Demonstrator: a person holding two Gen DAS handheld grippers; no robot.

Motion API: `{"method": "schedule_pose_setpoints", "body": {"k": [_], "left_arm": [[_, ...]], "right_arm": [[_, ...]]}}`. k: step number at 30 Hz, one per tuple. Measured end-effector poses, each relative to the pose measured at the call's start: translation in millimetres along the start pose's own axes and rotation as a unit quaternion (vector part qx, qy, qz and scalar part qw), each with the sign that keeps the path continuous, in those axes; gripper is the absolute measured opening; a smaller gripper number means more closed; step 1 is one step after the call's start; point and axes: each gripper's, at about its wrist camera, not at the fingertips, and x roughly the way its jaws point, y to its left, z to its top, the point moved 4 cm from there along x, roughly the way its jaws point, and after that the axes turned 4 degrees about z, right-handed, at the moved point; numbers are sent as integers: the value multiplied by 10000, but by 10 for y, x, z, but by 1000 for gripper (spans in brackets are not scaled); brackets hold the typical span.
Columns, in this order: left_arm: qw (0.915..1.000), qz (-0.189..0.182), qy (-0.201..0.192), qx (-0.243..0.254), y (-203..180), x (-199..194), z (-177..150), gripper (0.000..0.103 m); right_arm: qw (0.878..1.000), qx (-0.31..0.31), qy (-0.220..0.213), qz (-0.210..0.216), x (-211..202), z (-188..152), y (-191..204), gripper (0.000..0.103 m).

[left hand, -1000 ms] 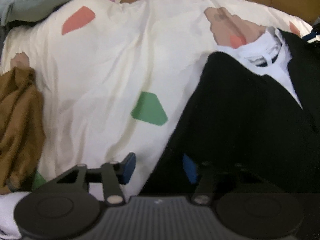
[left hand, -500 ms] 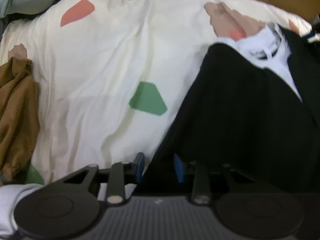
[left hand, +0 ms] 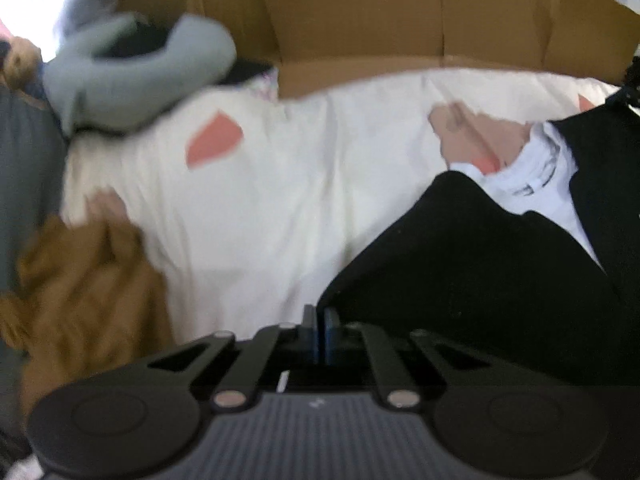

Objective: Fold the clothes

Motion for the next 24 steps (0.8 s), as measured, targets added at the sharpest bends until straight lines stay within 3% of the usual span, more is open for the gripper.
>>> {"method": "schedule_pose_setpoints", "body": {"k": [5, 11, 24], "left_arm": [[9982, 485, -364, -17, 125, -94, 279, 3], [9950, 872, -485, -86, 396, -16, 490, 3], [9920, 1158, -507, -22, 550, 351, 709, 3]], "right_arm": [[9990, 9, -371, -237, -111, 242, -39, 5], [9970, -7, -644, -431, -96, 515, -98, 5], [9943, 26, -701, -806, 170, 791, -186, 4]]}}
